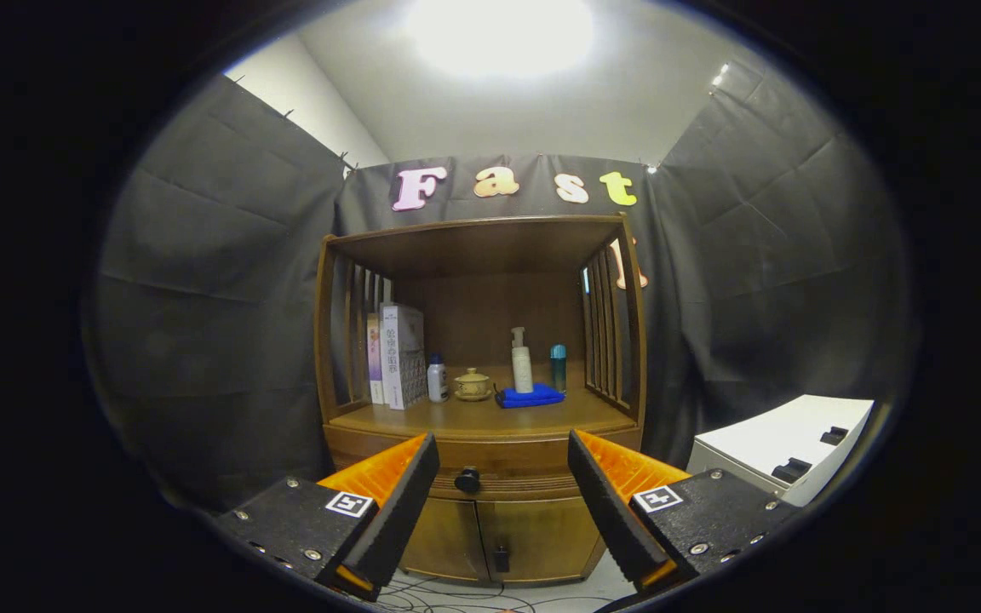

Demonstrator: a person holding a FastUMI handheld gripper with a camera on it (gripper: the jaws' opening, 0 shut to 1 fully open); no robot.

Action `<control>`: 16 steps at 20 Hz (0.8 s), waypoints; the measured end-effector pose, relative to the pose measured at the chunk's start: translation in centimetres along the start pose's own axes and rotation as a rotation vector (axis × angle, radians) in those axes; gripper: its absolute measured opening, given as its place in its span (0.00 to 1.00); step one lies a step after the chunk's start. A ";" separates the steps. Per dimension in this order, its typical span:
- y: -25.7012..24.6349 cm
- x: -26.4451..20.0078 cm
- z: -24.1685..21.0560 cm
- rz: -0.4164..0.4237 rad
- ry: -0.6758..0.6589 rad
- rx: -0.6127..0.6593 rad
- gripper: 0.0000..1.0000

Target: Pull open the drawer, take out the items inside it, and place them on the countertop above the cabinet.

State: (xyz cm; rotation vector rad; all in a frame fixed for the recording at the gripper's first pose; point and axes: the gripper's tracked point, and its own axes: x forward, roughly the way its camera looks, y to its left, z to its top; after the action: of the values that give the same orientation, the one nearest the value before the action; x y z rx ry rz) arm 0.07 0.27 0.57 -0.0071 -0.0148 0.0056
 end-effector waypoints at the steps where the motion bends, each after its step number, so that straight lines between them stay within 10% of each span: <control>1: 0.0 0.0 0.0 -0.001 -0.001 -0.002 0.95; 16: 1.6 3.8 -1.0 0.043 0.001 0.027 0.95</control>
State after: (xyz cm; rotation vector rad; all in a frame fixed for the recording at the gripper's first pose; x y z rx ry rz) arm 3.90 1.91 -0.43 0.0198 -0.0134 0.0487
